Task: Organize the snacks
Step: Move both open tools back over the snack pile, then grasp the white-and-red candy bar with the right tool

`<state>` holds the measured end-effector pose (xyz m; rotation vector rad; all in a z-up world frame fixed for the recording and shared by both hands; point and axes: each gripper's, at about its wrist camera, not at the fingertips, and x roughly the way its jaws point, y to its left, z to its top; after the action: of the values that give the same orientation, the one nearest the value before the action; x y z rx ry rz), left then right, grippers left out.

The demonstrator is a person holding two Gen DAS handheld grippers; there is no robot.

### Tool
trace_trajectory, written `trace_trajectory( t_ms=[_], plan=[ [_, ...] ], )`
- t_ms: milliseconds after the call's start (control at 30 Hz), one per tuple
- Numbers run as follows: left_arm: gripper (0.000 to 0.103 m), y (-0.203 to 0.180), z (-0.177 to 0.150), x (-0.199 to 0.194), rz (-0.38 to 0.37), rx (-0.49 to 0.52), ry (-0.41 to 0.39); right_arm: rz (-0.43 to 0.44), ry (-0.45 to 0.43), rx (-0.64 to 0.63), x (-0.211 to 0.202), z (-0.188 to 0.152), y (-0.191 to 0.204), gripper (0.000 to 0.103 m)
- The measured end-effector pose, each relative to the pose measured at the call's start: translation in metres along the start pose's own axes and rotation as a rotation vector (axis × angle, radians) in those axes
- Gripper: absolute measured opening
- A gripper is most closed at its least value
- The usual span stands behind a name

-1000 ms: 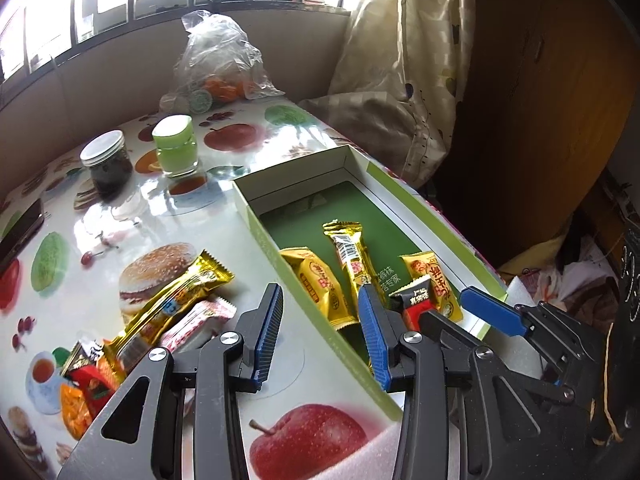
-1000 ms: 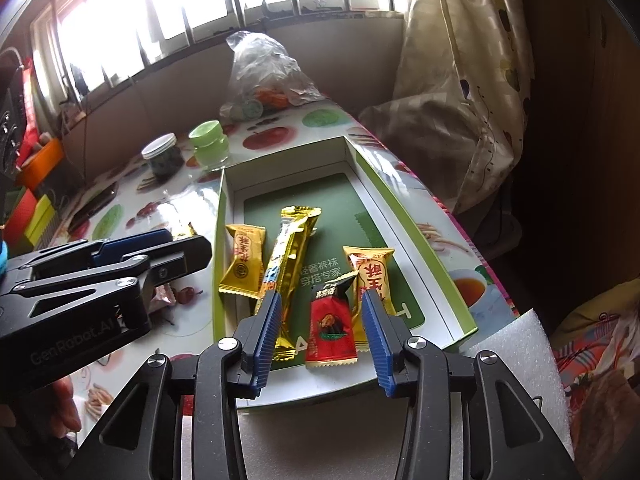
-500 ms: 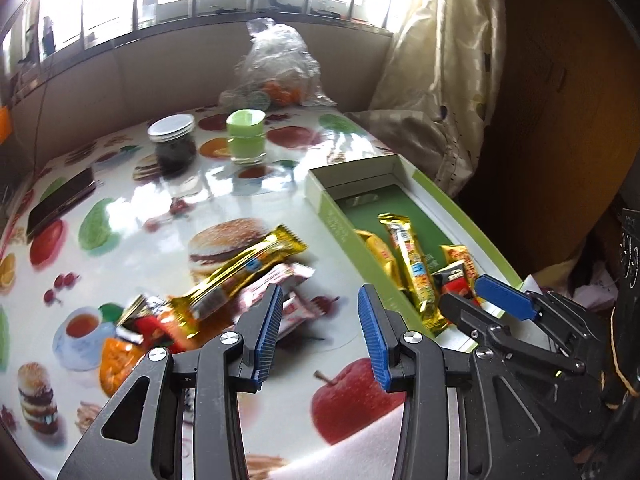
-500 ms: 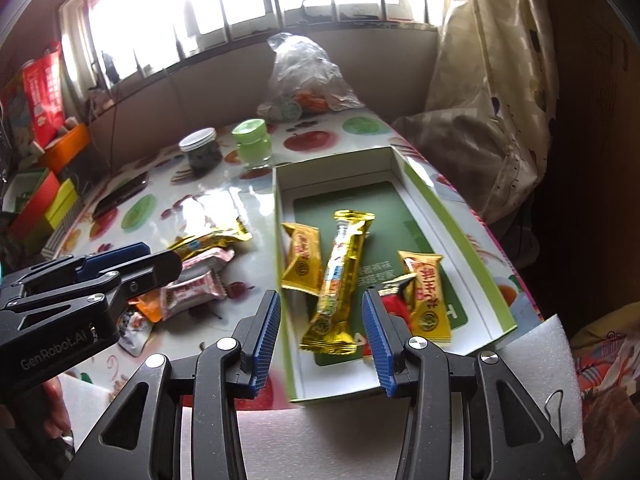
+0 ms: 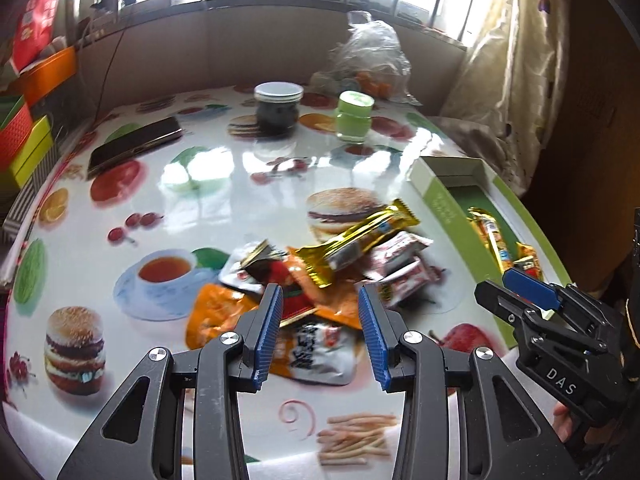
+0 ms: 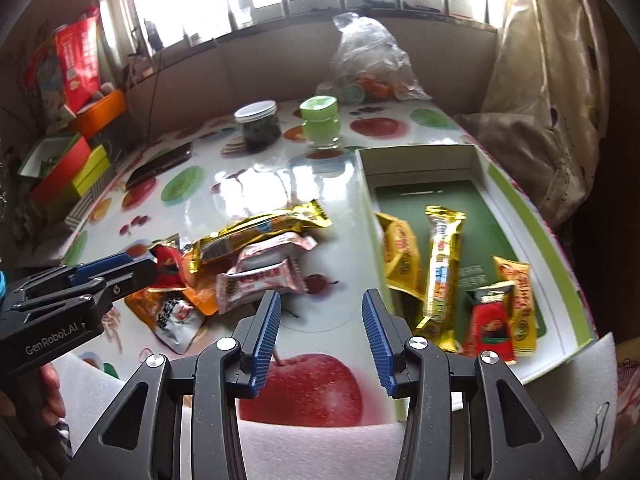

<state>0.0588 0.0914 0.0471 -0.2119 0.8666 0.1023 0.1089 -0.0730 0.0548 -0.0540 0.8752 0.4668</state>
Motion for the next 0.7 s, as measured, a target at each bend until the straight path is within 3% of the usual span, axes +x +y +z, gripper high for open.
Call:
trace_trajectory(
  t_ms=[433,700],
  plan=[
    [0.041,0.037,-0.009,0.007,0.003,-0.068,0.014,0.073,0.104,0.1,0.05,0.013,0.025,0.042],
    [0.041,0.052,-0.012,0.012,0.001,-0.094,0.025,0.046,0.105,0.145,0.064,0.021,0.028,0.046]
  ],
)
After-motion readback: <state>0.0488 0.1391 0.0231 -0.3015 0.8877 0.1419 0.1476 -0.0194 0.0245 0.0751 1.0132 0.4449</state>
